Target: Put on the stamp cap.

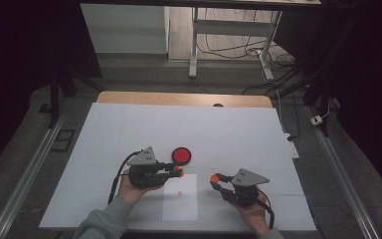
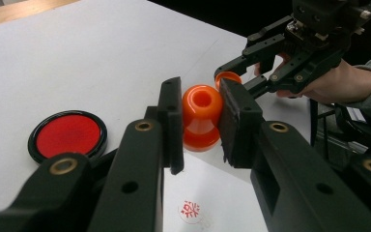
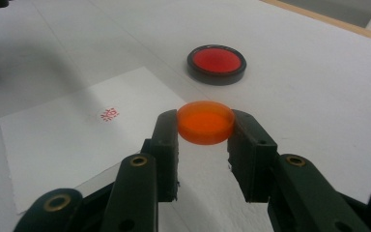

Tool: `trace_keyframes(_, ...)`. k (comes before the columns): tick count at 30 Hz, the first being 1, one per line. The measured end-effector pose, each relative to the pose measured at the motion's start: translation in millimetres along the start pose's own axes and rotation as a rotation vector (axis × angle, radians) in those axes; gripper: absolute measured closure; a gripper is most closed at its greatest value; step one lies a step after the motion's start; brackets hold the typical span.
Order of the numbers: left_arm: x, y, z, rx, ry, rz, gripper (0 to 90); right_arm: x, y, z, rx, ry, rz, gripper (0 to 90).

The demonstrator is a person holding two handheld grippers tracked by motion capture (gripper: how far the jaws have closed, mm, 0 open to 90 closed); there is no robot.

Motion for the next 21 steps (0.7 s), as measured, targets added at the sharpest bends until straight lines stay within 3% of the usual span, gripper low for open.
trace_keyframes(21, -1.3, -2.8, 2.2, -0.005, -0.003, -0.008, 72.6, 7.1, -28.6, -20.7, 0.055, 0.031, -0.027, 64.2)
Point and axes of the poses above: each handheld gripper's, and its own axes: y roughly backward along the jaws, x roughly out of its top, z roughly to its right, the point moved 7 cm from there along -y, roughly forward along the jaws, and after that the axes turned 12 degrees about x, right-handed, at the moved point
